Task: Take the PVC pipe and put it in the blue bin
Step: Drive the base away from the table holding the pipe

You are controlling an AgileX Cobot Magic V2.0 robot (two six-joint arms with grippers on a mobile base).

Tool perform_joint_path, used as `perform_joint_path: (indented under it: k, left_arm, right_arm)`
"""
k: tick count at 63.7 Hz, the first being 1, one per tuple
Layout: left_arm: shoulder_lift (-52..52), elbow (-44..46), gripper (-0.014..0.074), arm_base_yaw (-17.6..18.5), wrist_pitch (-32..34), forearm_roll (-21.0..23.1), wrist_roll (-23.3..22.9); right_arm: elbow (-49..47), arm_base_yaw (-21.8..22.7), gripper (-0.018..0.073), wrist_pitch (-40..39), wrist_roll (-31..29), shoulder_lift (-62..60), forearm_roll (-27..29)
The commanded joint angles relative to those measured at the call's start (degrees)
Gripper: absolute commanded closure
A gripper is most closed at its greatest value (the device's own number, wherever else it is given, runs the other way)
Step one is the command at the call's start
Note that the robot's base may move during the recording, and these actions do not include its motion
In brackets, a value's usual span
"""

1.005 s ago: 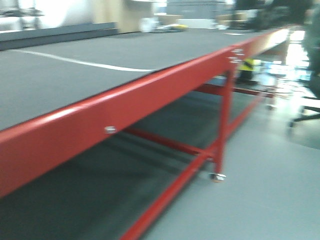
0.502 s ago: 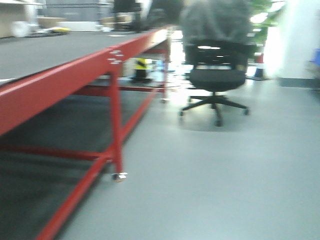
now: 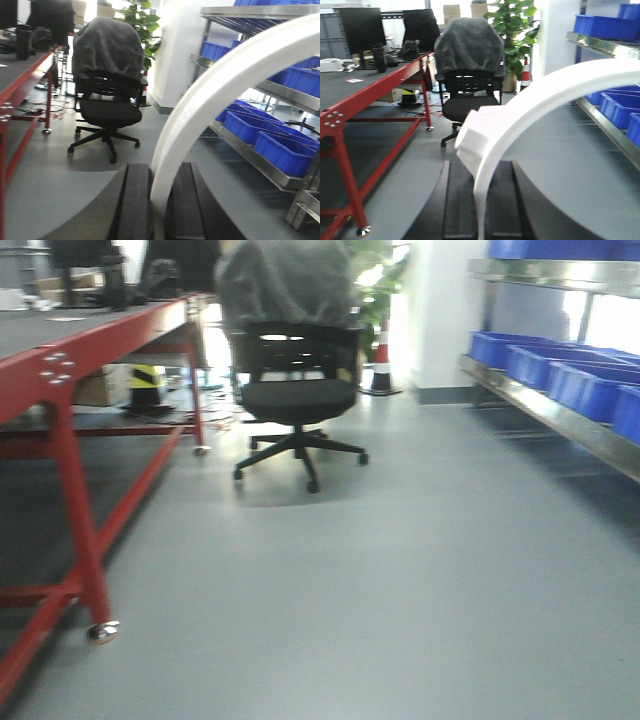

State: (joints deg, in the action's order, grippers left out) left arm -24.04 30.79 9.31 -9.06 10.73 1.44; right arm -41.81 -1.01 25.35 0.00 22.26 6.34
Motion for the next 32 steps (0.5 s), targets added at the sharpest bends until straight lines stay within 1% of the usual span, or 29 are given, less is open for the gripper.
perform_joint_path:
  k: [1,32]
  left_arm:
    - [0.23,0.14,0.0708,-0.01,1.45,0.12,-0.31]
    - [0.23,0.14,0.0708,-0.01,1.45,0.12,-0.31]
  right_arm:
    - [-0.02,-0.05,0.0727,-1.73,-0.58,-0.23,-0.12]
    - [-0.02,-0.05,0.0727,-1.73,-0.58,-0.23,-0.12]
